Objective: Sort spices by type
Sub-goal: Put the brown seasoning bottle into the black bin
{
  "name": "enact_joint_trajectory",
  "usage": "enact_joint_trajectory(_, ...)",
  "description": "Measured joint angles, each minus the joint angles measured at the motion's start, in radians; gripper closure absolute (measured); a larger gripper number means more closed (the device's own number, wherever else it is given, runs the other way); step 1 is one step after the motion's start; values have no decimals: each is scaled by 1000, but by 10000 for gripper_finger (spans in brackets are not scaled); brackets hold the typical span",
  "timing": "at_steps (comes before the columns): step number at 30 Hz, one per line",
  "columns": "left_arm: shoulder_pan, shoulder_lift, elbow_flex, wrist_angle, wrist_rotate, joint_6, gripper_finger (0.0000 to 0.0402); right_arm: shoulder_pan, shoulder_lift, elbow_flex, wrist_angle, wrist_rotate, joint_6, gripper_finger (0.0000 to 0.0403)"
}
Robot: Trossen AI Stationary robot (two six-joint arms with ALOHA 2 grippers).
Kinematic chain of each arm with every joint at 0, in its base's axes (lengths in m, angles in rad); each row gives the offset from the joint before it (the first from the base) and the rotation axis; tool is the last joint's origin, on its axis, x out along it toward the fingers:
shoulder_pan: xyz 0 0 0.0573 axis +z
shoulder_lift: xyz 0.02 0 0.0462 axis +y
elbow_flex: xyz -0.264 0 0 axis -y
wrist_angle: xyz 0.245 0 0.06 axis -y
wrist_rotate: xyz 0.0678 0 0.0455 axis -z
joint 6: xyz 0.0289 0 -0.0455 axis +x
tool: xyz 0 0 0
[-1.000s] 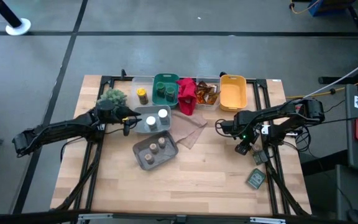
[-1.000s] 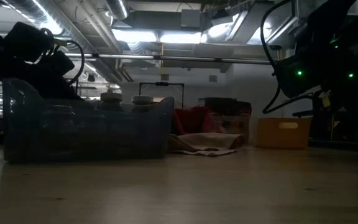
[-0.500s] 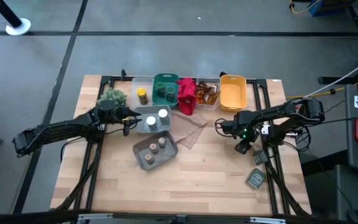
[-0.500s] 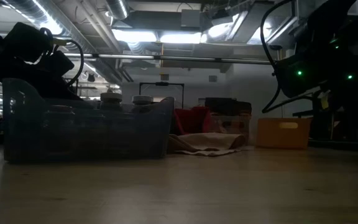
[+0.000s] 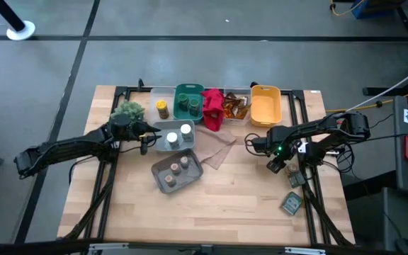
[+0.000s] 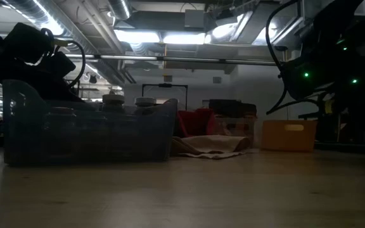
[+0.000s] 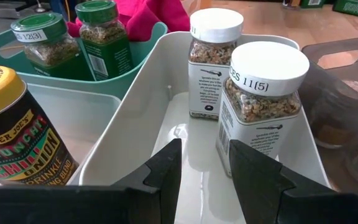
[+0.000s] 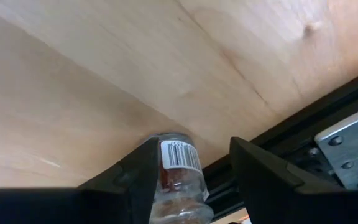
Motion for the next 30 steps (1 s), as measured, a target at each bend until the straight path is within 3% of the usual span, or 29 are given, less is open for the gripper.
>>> enact_joint_trajectory(14, 0, 0, 0, 0, -1, 0, 274, 0, -9, 0, 4, -60, 18, 204)
enact_joint_trajectory(23, 0, -4, -1, -1, -2, -4, 274, 0, -19, 1, 29, -86, -43, 116)
enact_joint_trajectory(30, 0, -6, -1, -2, -3, -8, 274, 0, -19, 15, 17, -87, -48, 100)
